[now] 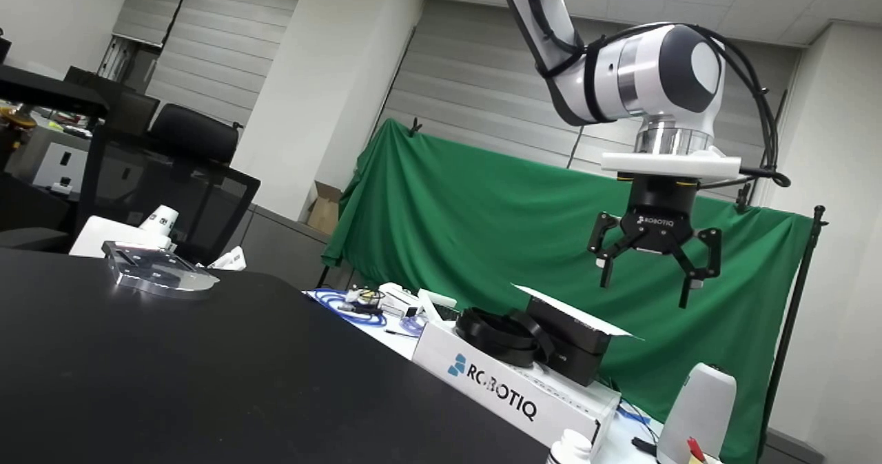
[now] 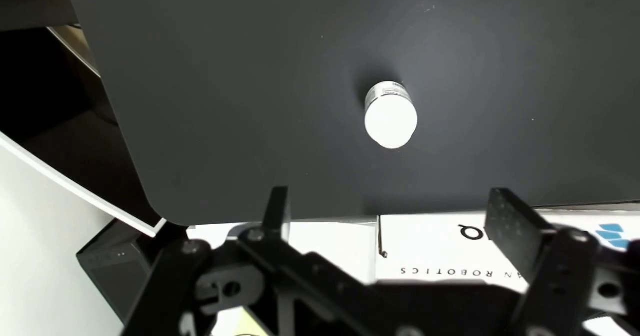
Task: Move the white bottle forward then move it to the left side of the table
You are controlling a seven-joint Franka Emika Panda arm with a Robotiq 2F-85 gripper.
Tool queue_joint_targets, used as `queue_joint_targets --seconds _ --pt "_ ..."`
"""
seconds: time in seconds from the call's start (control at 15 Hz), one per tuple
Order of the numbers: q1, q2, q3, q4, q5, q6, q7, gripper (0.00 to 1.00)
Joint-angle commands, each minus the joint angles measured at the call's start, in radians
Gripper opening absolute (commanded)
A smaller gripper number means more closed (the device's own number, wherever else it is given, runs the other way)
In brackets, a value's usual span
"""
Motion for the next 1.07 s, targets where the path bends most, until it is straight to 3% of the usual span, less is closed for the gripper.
queue_joint_targets --seconds 0.0,0.13,0.33,0.67,1.0 --pt "0.0 0.0 0.001 0.002 0.0 -0.002 0.0 1.0" --pt "0.0 0.0 0.001 0.004 0.0 -0.003 0.0 1.0" --pt "-0.034 0.119 0.05 0.138 0.006 -0.012 0.023 1.0" --pt "-0.039 0.294 0.064 0.27 -0.012 0.051 0.069 1.0" --pt "-0.055 0.427 0.069 0.376 -0.01 0.029 0.099 1.0"
